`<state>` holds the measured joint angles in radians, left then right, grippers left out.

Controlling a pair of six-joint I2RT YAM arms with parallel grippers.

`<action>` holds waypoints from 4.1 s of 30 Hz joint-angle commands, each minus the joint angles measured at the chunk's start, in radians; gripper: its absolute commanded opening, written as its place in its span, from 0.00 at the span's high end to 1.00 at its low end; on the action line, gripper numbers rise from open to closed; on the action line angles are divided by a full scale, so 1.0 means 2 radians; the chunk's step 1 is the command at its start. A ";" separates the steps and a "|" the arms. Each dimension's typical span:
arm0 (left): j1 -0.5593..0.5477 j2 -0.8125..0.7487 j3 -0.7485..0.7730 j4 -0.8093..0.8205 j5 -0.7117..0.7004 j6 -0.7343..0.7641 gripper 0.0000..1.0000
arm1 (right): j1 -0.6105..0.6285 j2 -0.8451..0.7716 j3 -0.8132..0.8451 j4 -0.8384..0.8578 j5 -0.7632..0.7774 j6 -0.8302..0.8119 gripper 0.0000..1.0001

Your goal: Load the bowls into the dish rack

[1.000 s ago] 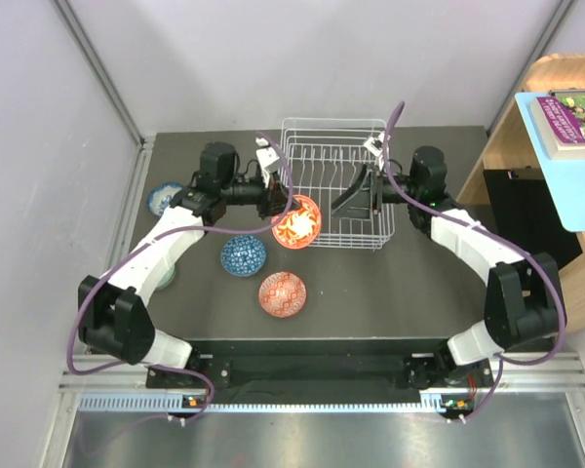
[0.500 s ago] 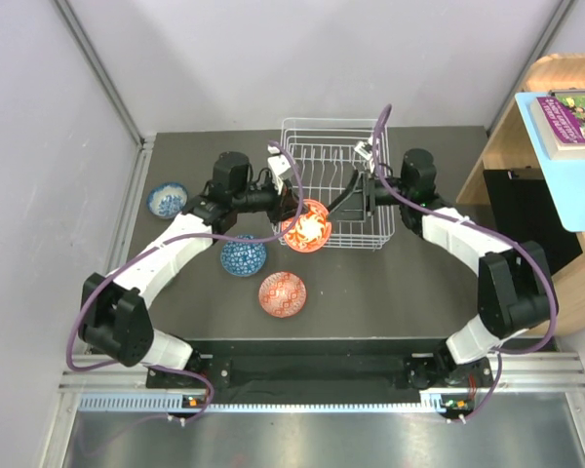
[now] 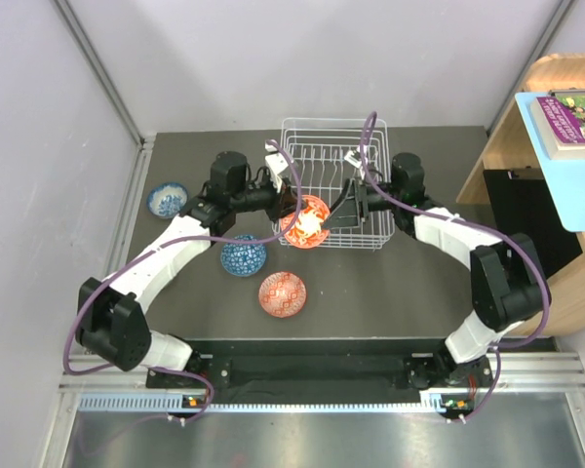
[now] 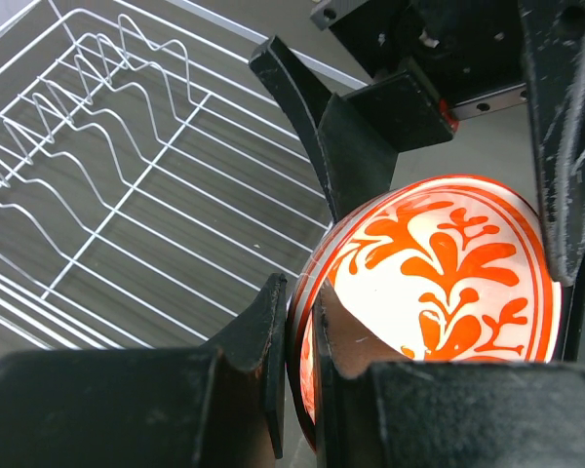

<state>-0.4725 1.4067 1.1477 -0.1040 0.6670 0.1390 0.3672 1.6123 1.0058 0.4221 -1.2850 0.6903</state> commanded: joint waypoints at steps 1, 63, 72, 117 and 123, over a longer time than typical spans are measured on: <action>-0.003 -0.031 0.006 0.048 0.016 -0.013 1.00 | 0.006 0.008 0.013 0.011 -0.016 -0.011 0.00; -0.030 -0.012 -0.008 0.057 -0.008 0.012 1.00 | 0.032 0.016 0.020 0.098 -0.042 0.067 0.47; -0.030 -0.012 -0.006 0.054 0.009 0.014 0.84 | 0.031 0.019 0.016 0.110 -0.038 0.076 0.93; 0.050 -0.029 0.002 0.064 -0.102 -0.024 0.04 | -0.036 -0.005 0.025 -0.029 0.096 -0.032 1.00; 0.086 -0.037 -0.010 0.055 -0.088 -0.013 0.02 | -0.050 -0.005 0.075 -0.154 0.162 -0.110 1.00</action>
<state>-0.3252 1.3846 1.1248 -0.0437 0.4633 0.1162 0.2829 1.6588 1.0332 0.2417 -1.0618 0.6014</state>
